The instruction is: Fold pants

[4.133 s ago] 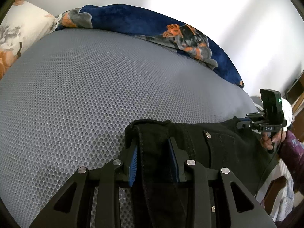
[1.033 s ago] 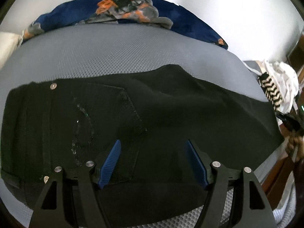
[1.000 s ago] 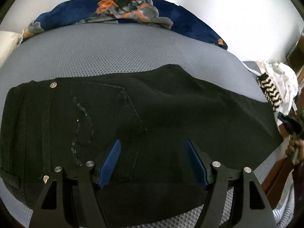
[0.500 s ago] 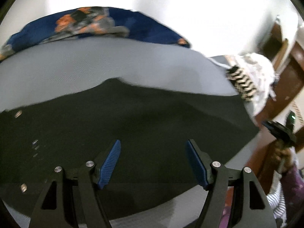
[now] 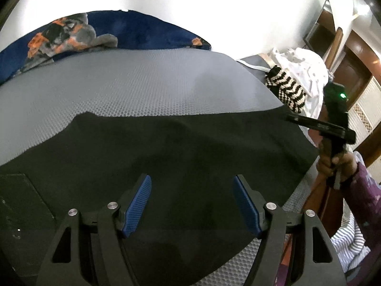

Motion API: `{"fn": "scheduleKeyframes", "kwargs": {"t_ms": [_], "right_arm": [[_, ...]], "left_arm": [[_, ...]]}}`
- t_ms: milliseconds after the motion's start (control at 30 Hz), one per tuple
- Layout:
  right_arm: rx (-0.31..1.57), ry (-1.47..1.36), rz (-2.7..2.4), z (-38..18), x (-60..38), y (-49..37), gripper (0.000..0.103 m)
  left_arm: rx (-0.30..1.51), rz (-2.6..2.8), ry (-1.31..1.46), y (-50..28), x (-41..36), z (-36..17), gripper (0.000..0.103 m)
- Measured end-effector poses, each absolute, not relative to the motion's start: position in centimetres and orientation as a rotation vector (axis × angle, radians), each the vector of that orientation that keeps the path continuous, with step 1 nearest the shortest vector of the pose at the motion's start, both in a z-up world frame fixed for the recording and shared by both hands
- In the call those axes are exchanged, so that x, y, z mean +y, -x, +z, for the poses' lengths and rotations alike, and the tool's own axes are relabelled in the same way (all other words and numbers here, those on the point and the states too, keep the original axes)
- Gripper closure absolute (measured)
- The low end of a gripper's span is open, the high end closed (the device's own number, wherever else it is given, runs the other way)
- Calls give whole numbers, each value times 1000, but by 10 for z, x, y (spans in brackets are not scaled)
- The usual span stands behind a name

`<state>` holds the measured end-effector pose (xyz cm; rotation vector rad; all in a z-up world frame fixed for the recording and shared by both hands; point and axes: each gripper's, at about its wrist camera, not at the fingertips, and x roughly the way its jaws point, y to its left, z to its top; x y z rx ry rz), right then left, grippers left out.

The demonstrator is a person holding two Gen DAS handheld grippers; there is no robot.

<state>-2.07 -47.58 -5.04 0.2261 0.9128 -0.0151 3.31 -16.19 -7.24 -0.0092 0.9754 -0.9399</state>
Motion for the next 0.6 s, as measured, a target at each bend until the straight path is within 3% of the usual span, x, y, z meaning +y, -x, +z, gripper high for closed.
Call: {"fn": "scheduleKeyframes", "kwargs": {"t_ms": [233, 267, 300, 333, 367, 433, 600], "right_arm": [[994, -56, 35, -69, -443, -4, 79], [1025, -43, -12, -76, -446, -7, 85], [1000, -49, -59, -76, -452, -4, 97], [1004, -28, -172, -75, -459, -2, 98], [1006, -21, -309, -72, -473, 2, 98], [978, -152, -359, -65, -496, 18, 88], [857, -310, -92, -43, -458, 65, 87]], "left_arm": [[1053, -929, 19, -31, -159, -102, 32], [1062, -927, 20, -30, -159, -106, 32], [1036, -932, 28, -27, -156, -105, 32], [1038, -933, 21, -26, -156, -105, 32], [1036, -934, 10, -24, -156, -105, 32], [1030, -937, -9, -20, -154, -103, 32], [1024, -933, 35, -19, -144, -100, 32]]}}
